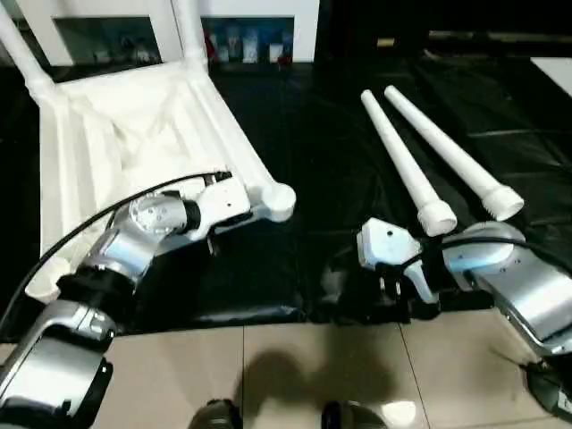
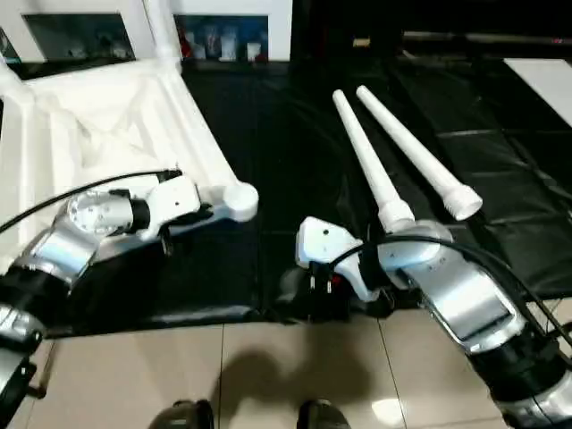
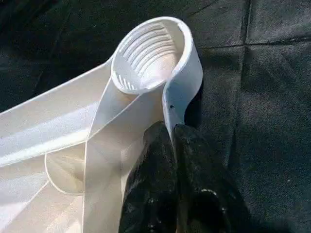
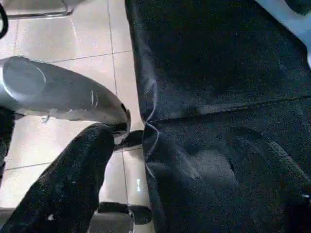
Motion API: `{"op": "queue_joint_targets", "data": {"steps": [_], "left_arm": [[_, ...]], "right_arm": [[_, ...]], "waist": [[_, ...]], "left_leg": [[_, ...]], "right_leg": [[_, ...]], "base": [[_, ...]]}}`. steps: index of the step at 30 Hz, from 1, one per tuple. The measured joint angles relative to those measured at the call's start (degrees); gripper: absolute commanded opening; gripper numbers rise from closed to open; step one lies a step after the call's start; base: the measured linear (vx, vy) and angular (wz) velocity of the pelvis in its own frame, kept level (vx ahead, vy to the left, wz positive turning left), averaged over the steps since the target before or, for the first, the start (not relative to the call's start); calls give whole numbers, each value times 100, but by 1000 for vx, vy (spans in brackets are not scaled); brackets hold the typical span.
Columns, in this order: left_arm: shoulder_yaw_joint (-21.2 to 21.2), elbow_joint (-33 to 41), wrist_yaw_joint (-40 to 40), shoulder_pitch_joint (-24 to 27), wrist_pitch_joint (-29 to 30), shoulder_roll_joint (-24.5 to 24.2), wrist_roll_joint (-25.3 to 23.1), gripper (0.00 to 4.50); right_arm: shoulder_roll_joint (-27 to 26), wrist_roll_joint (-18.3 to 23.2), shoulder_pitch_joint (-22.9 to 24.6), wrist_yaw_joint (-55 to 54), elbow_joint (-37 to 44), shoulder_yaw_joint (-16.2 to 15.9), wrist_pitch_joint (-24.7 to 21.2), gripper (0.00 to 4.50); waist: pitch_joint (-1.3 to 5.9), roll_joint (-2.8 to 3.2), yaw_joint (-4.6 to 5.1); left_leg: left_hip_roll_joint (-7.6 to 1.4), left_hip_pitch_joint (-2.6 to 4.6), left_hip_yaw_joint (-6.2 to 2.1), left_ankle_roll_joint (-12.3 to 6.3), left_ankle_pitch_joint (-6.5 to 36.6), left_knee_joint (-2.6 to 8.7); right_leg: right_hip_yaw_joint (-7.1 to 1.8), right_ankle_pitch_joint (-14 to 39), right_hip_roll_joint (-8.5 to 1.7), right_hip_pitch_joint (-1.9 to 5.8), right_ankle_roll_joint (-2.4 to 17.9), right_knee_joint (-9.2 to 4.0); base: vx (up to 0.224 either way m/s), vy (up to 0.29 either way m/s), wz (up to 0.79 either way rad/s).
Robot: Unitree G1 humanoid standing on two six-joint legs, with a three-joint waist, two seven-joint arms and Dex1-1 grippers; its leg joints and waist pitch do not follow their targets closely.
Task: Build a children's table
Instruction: Rotate table base
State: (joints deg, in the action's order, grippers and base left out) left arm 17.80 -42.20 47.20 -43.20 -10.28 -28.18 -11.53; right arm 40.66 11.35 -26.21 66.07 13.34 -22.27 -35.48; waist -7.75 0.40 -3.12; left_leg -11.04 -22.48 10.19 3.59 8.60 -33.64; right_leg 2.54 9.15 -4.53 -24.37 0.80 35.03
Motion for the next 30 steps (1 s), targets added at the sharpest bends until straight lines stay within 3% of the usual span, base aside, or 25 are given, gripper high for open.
{"op": "queue_joint_targets", "data": {"steps": [5, 10, 13, 17, 20, 22, 26, 30], "left_arm": [[-240, -189, -4, -148, -303, -6, 174, 86], [-951, -133, -278, -183, -419, 136, 783, 102], [-1788, 388, -1024, 20, 84, 623, 1563, 102], [-2455, 1411, -2159, 666, 997, 1148, 2028, 102], [-2574, 2640, -2985, 1797, 1340, 1856, 2030, 102], [-2529, 3093, -3365, 2456, 1499, 2299, 2036, 102], [-2365, 3792, -3747, 3051, 1625, 2552, 1822, 102], [-2129, 4108, -4067, 3194, 1902, 2588, 1488, 102]], "right_arm": [[-1, 0, 121, -71, 1, 0, 0, 392], [-154, -97, 240, -419, -11, 83, 207, 392], [-581, -278, 411, -1269, -88, 486, 321, 392], [-1234, -572, 515, -2667, -200, 1126, 167, 392], [-1907, -927, 938, -4079, -219, 1764, 264, 392], [-2368, -918, 1250, -4710, -226, 2180, 250, 392], [-2651, -904, 1672, -5156, -240, 2328, 434, 392], [-2889, -861, 1731, -5348, -373, 2310, 602, 392]], "waist": [[5, 9, -48], [51, 82, -110], [68, 97, -174], [139, 96, -165], [254, 22, -167], [281, -20, -173], [285, -31, -143], [285, -23, 2]], "left_leg": [[0, 0, -1, 0, 0, -5], [3, 23, -1, 0, 1, -17], [2, 29, -1, 1, 0, -31], [2, 29, 0, 1, 0, -49], [-1, 27, 0, -1, 2, -37], [-7, 12, 0, -1, 3, -42], [-4, 4, 0, -1, 3, -40], [-3, 5, -37, -1, 3, -41]], "right_leg": [[0, -1, 0, 1, 1, 5], [-7, -1, -2, 34, 3, 3], [-9, -2, -2, 41, 3, 17], [-12, -1, -2, 42, 2, 28], [-8, 8, -1, 49, -14, 8], [-10, 22, 6, 48, -38, 4], [-20, 39, 9, 48, -86, -12], [4, 39, 27, 58, -127, -47]], "base": [[0, 0, 0], [0, 0, 0], [0, 0, 0], [0, 0, 0], [0, 0, 0], [0, 0, 0], [0, 0, 0], [-26, -2, 0]]}}
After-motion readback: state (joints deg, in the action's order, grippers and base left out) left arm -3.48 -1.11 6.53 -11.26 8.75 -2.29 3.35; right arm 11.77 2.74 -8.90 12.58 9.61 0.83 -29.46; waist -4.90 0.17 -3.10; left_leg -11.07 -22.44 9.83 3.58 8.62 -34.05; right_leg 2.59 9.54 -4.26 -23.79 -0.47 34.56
